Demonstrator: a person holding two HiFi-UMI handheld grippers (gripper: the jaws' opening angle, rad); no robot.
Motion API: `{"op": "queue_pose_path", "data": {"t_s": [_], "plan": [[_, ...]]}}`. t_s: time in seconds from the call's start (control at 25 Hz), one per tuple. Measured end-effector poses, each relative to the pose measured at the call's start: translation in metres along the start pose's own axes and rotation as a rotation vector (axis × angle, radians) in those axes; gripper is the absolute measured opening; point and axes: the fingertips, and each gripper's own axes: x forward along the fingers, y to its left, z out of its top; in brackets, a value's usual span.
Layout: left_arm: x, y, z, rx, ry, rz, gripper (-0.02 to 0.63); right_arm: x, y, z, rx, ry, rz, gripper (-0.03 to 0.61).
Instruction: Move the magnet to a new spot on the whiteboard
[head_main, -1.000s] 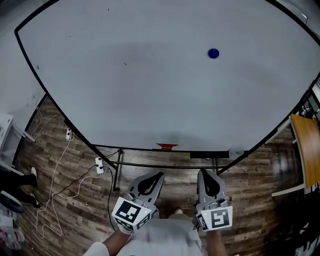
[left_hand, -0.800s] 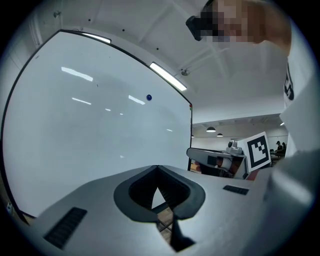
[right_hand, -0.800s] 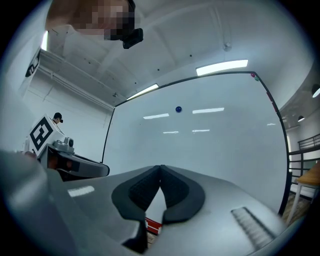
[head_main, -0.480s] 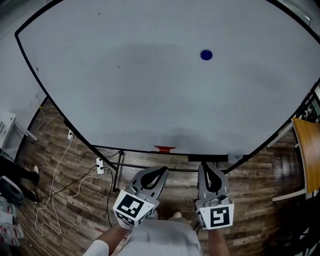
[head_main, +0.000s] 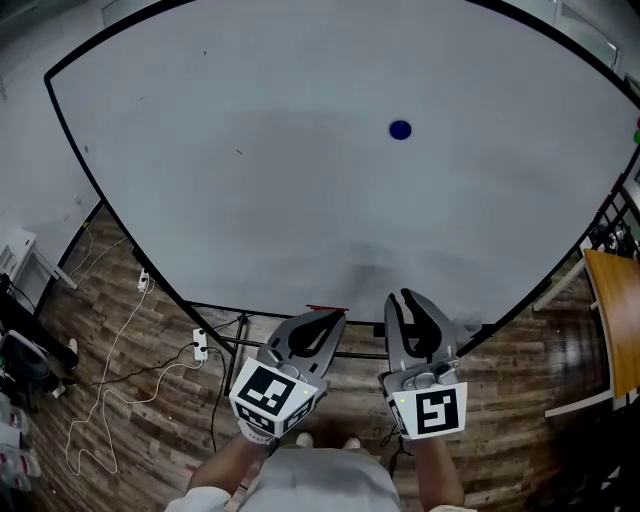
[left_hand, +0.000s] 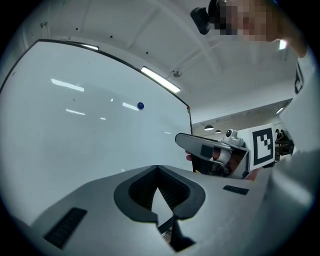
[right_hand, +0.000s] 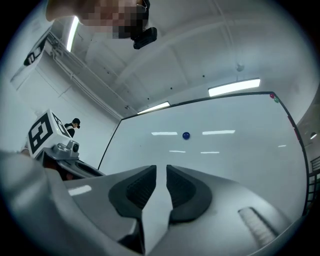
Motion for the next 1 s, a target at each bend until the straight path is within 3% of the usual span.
{"op": "queue_pose_path", "data": {"t_s": [0.28,1.0], "plan": [[0.012,0.009,0.029,0.019,-0.043,-0.006,0.002,0.034,-0.015,0.024,-0.042,-0.06,-0.009,0.106],[0.033,0.025,0.065,0.063,-0.079,0.011,0.002,0.105,-0.053,0.09,-0.157,-0.152,-0.067,0.135]]}}
